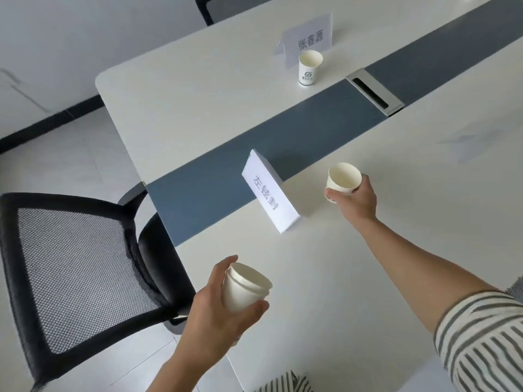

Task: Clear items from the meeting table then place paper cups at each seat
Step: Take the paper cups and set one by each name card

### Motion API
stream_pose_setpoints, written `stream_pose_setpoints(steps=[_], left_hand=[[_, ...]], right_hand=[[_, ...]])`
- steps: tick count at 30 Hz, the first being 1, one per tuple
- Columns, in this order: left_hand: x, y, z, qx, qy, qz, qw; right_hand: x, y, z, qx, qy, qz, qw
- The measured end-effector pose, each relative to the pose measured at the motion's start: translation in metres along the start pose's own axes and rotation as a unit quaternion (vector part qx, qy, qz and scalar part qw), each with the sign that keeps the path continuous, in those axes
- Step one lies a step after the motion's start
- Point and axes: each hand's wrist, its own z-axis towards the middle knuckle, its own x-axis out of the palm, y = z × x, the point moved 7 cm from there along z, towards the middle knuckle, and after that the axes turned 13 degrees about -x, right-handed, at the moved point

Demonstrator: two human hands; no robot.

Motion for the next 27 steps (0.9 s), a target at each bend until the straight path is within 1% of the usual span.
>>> stream_pose_setpoints(steps=[4,6,10,15,19,24,27], left_hand=[[-0.007,0.008,0.019,-0.026,0.008,-0.001,1.000],[-0.010,0.011,0.026,-0.033,0.007,0.000,0.999],[-0.009,0.004,0.035,-0.036,0.016,0.009,0.999],[-0.002,-0.021,0.032,-0.001,0.036,0.013,0.999],[0.013,-0.038,0.019,0.032,0.064,0.020,0.997],[0.049,-0.054,-0.014,0.071,0.103,0.057,0.990],[0.069,-0.056,-0.036,0.093,0.120,0.083,0.985]], right_hand=[[0.018,-0.021,0.004,0.033,-0.047,-0.003,0.998],[0.021,-0.026,0.004,0.031,-0.058,-0.013,0.998],[0.021,-0.032,0.005,0.026,-0.046,-0.039,0.998],[0.005,-0.041,-0.018,0.023,-0.010,-0.072,0.997],[-0.027,-0.033,-0.063,0.011,-0.016,-0.043,0.999],[-0.079,-0.018,-0.141,-0.011,0.003,0.042,0.999],[-0.104,-0.017,-0.186,-0.011,0.011,0.073,0.997]])
